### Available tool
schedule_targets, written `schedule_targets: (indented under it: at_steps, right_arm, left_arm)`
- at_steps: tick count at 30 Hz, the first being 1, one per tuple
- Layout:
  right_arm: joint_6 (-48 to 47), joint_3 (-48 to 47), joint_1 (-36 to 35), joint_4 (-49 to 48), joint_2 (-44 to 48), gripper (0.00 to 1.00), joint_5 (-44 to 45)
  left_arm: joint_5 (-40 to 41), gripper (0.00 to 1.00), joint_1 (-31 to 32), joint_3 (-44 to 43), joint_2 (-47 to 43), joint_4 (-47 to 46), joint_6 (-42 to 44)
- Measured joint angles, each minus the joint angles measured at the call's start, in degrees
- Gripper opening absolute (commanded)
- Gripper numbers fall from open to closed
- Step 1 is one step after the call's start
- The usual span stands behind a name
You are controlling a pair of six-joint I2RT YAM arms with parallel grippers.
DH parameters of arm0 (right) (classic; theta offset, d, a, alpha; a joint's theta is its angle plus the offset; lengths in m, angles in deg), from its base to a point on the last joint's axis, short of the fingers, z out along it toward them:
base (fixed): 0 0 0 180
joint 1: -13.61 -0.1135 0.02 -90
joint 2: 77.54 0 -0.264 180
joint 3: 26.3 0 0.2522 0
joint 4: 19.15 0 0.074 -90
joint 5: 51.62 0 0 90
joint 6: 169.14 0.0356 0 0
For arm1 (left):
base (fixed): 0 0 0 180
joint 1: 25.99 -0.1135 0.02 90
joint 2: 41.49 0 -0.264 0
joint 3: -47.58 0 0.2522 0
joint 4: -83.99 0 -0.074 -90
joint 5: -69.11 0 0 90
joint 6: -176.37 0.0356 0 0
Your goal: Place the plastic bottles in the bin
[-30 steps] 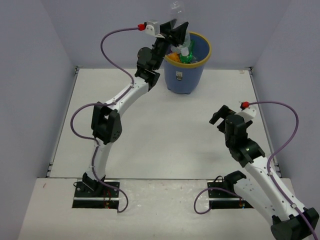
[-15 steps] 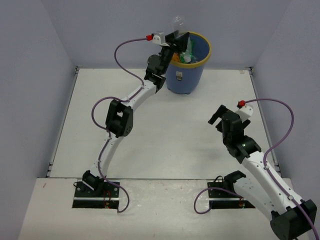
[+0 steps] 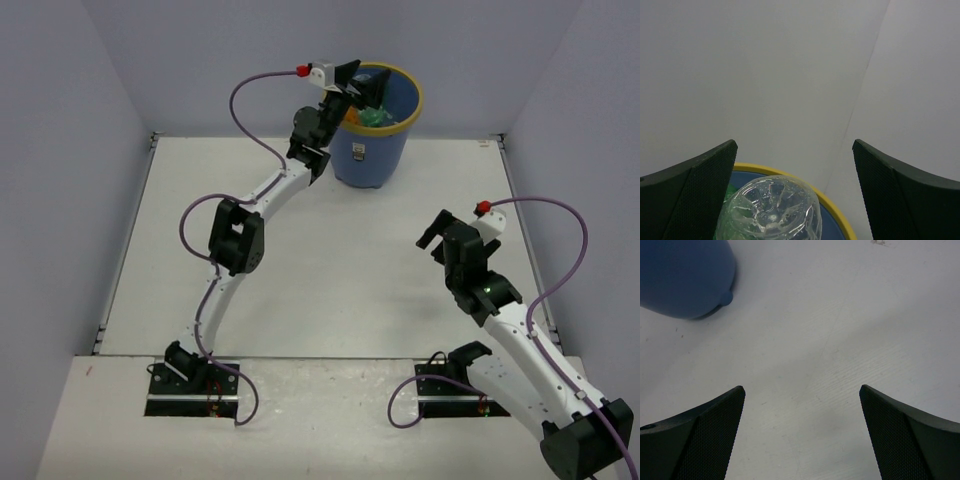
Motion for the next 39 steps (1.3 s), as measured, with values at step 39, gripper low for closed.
schedule_targets:
  at_steps: [39]
  right_arm:
    - [5.23,5.33,0.04,1.71,9.87,0.99,-4.75]
  left_arm:
    - [25.38,1.0,0.26,110.78,-111.84,44.54,0.72]
